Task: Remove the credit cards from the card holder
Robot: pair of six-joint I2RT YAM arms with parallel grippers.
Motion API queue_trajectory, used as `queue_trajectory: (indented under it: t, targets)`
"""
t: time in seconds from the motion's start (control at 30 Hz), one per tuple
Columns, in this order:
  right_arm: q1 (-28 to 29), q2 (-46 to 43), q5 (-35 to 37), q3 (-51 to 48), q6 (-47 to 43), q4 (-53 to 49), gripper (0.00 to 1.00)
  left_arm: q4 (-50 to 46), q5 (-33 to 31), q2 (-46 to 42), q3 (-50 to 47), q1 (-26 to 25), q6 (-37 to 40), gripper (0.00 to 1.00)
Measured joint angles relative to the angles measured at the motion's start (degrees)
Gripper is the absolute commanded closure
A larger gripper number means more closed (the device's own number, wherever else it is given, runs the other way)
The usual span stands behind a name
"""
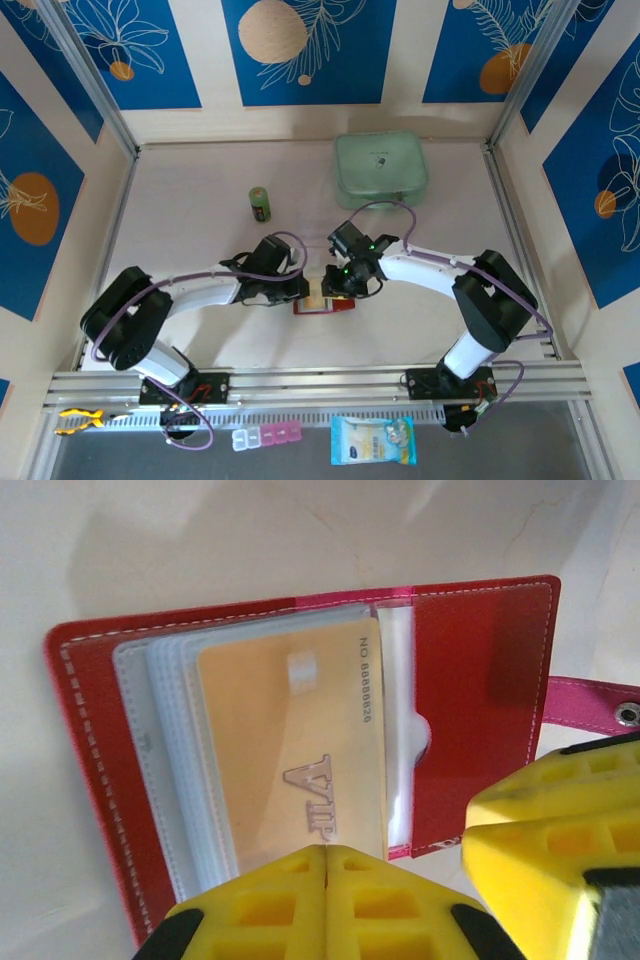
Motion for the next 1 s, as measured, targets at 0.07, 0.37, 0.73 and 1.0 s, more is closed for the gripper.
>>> queue_trajectory:
  t: [0.07, 0.37, 0.73, 1.0]
  targets:
    - [-0.2, 0.1, -1.2, 0.0, 0.0, 1.5, 0.77, 0.2, 0.0, 0.5, 0.0, -0.3, -0.3, 0.95]
    - [-1.7, 2.6, -4.0, 0.0, 0.0, 4.3, 0.77, -1.4, -2.6, 0.7, 0.0, -0.7, -0.3, 0.98]
    - [-2.6, 5.6, -5.2, 0.1, -0.2, 5.2, 0.81, -1.8, -3.8, 0.7, -0.3, -0.7, -0.3, 0.98]
    - [-2.9, 6.4, -5.7, 0.2, -0.5, 5.7, 0.84, -1.2, -3.8, 0.7, -0.6, -0.7, -0.3, 0.99]
